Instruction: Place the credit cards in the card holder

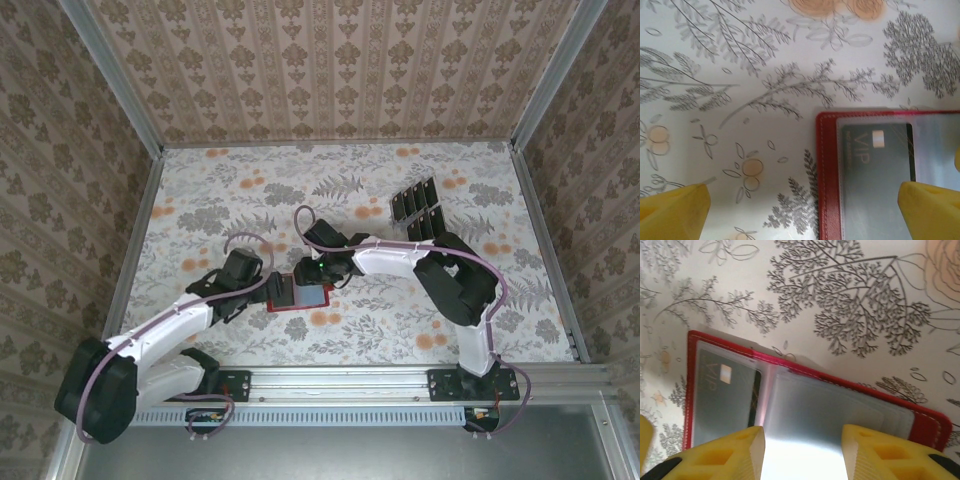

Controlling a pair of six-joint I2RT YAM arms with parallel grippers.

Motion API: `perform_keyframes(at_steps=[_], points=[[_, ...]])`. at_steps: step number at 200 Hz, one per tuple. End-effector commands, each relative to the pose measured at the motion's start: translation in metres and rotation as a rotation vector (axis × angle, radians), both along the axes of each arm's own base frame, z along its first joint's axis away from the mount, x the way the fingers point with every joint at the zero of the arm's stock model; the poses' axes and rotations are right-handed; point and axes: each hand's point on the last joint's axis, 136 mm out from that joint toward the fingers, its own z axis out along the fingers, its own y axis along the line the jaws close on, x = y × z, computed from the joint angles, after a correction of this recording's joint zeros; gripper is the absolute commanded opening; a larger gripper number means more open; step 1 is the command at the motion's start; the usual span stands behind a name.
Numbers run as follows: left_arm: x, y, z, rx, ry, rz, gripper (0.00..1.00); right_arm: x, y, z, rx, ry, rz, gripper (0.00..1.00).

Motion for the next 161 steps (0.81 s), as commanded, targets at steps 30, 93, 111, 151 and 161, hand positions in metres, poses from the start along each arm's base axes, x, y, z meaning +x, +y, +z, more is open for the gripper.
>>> perform_keyframes(at_steps=[30,93,111,151,161], points=[[-0.012,-0.015,0.001,-0.021,-0.062,-0.030,1.00,-0.010,0.007,-0.013,0.048,0.076,-0.040,0.47],[-0.021,-0.033,0.002,-0.031,-0.111,-0.093,1.00,-0.010,0.014,-0.018,0.092,0.112,-0.074,0.47],[-0.019,-0.038,0.003,-0.024,-0.121,-0.104,1.00,-0.011,0.013,-0.019,0.092,0.115,-0.080,0.47],[-0.013,-0.048,0.005,-0.003,-0.137,-0.127,1.00,-0.012,0.014,-0.019,0.097,0.119,-0.080,0.47],[-0.011,-0.049,0.006,0.002,-0.140,-0.129,1.00,-0.012,0.014,-0.020,0.097,0.119,-0.080,0.47]])
